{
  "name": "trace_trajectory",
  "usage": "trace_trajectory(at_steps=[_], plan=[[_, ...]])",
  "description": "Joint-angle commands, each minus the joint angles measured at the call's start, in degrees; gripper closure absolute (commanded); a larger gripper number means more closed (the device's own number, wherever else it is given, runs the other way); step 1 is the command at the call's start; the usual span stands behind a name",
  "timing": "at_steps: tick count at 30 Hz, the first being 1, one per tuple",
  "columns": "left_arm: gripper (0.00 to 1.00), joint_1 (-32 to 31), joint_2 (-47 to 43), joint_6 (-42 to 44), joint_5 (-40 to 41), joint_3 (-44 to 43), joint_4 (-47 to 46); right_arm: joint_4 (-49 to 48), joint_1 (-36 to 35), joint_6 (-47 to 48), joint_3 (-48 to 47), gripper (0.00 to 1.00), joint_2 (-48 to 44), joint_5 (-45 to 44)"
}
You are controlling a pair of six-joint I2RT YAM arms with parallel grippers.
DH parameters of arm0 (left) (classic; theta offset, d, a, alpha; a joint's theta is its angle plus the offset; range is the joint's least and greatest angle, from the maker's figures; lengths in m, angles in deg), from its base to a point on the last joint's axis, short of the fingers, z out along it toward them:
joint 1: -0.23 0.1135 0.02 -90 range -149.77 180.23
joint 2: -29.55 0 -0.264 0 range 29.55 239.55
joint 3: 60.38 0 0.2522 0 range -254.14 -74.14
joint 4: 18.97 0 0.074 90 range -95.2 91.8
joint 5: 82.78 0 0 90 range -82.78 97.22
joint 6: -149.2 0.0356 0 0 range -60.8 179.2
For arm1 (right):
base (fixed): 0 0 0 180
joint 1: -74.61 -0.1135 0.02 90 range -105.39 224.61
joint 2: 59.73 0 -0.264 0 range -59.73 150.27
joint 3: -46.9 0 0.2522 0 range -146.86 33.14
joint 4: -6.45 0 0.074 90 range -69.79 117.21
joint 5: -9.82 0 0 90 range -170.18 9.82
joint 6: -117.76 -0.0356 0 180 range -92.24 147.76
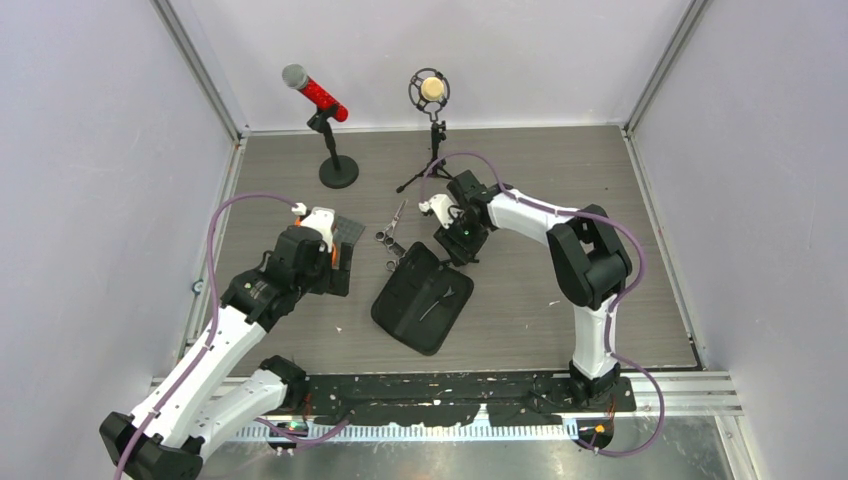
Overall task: Sort the hair-cutting tools
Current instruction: Pick up the haircut tool at the center of the board.
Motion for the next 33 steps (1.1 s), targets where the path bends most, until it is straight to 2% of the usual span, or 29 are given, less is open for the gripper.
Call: trace_trajectory(at_steps=[1,4,9,12,22,25,28,33], plan=[[0.12,0.5,-0.1,0.4,-1.0,0.0,-1.7,1.3,-1.0,1.0,-2.9,0.51,2.2,-3.9],[0.12,0.6,-0.1,0.4,-1.1,0.1,-1.8,0.9,-0.9,0.3,-2.7,0.60,2.5,-7.3],[0.12,0.8,-0.2,0.4,-1.8,0.1,-1.9,-0.3,-0.5,-2.6,-0.1,0.85,-0.2,-11.8],[0.12,0.8,-0.7,0.3,-2.2,0.2,-2.1,-1.8,0.1,-5.4,2.0,0.93,-2.9,-13.7],[0.12,0.8,-3.9,-1.0,-7.7,0.4,-5.1,-7.1,0.3,-22.4,8.7,0.95,-19.3,-13.3],[0.12,0.8,-4.6,-2.9,-11.3,0.3,-6.9,-10.8,-0.9,-27.5,12.4,0.95,-24.3,-8.9],[0.12,0.8,-5.3,-5.1,-17.1,1.2,-11.5,-15.8,-2.2,-30.6,17.4,0.95,-30.1,-0.8],[0.12,0.8,-6.6,-11.8,-26.7,4.4,-24.1,-34.2,-3.9,-40.1,26.7,0.95,-38.2,13.6]])
